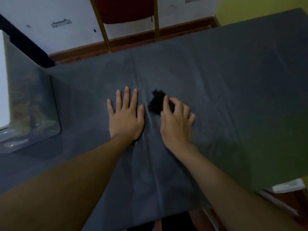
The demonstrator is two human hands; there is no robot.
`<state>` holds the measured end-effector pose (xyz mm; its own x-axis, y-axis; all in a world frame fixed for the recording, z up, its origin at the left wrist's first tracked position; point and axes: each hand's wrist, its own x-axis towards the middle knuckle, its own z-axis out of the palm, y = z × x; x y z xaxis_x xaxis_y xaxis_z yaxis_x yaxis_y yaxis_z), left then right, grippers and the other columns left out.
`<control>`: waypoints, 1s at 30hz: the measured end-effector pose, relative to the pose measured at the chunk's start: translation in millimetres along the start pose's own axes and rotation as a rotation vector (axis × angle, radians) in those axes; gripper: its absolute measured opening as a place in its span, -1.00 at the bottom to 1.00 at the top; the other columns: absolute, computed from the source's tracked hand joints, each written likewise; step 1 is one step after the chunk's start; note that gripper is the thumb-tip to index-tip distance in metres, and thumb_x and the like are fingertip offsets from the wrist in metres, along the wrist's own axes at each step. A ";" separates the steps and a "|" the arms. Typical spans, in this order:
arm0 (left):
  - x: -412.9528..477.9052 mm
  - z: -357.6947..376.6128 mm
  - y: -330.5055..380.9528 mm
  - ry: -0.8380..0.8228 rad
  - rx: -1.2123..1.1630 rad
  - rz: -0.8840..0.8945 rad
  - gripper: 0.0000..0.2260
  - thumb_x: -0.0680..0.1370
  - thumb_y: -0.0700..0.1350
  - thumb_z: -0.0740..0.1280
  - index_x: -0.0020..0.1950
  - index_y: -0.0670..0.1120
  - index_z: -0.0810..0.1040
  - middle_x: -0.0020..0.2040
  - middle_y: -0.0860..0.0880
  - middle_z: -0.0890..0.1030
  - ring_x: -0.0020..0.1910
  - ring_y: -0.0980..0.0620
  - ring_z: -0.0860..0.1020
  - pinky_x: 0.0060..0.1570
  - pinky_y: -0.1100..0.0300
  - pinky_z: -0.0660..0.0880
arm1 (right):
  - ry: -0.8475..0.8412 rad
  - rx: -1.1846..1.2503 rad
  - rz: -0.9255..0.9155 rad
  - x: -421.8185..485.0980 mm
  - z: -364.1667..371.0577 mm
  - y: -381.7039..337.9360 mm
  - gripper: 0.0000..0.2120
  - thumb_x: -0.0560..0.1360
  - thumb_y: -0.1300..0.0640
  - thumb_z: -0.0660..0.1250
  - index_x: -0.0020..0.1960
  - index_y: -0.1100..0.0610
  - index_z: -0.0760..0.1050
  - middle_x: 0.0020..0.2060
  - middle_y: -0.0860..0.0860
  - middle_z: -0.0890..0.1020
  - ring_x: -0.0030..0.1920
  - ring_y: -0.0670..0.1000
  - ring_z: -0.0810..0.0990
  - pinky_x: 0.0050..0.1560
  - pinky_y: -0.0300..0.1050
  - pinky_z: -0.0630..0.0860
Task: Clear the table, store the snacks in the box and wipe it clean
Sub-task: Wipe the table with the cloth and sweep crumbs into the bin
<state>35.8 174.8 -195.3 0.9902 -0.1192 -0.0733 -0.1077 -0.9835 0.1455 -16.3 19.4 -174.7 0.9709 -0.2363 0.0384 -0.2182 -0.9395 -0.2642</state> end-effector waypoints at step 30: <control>-0.2 -1.7 -0.8 -0.020 0.033 0.012 -0.45 0.65 0.19 -0.08 0.62 0.07 -0.07 0.63 0.01 -0.07 0.60 -0.04 -0.16 0.52 -0.23 -0.06 | -0.015 0.021 -0.149 160.3 18.5 -31.2 -0.51 0.63 0.08 0.21 0.55 0.00 0.26 0.30 0.12 0.42 0.21 0.20 0.39 0.12 0.12 0.30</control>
<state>35.8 175.9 -193.7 0.9868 -0.1333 -0.0918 -0.1226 -0.9859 0.1138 148.0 15.5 -178.1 0.9938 -0.0911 0.0642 -0.0700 -0.9585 -0.2765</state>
